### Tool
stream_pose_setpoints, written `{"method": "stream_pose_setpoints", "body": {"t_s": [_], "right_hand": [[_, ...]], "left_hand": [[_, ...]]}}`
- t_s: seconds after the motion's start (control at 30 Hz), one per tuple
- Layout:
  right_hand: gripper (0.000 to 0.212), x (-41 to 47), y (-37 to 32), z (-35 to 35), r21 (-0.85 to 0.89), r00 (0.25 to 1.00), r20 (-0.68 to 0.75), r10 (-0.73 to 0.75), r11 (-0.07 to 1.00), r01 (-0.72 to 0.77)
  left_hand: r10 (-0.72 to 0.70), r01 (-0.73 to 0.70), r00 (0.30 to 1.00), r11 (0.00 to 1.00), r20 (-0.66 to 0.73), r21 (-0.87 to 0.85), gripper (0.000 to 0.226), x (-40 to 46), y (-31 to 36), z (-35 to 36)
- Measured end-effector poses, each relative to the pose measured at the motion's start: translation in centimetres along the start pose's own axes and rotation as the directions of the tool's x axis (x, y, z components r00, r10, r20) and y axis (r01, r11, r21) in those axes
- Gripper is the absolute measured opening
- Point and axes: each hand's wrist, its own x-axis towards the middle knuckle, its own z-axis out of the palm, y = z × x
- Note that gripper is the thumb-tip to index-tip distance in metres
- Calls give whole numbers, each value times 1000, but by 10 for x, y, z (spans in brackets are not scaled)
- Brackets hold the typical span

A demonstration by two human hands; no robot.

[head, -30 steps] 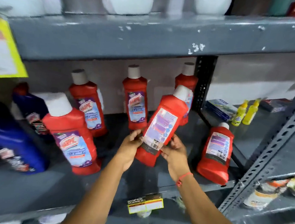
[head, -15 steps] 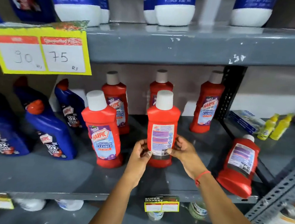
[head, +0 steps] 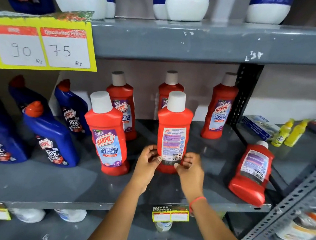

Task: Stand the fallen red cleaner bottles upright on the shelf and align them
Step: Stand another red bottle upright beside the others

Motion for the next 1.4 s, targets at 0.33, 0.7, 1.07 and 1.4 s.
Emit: {"method": "stream_pose_setpoints", "body": {"t_s": [0.33,0.7,1.07,1.4], "right_hand": [[89,-6,-5,32,-55,989,143,32,998,-24],[48,32,-7,-4,65,894,430,123,984,-166],[50,44,-7,-14,3,823,530,202,971,-240],[38,32,-10,-18,16,882,402,245,961,-275]], "left_hand": [[27,-27,1000,1000,-4,-3,20,-12,-1,-6],[-133,105,979,979,156,173,43,14,5,-17],[-130,66,982,918,139,391,35,15,-8,-18],[5,24,996,941,-86,337,25,-4,1,-16]]}}
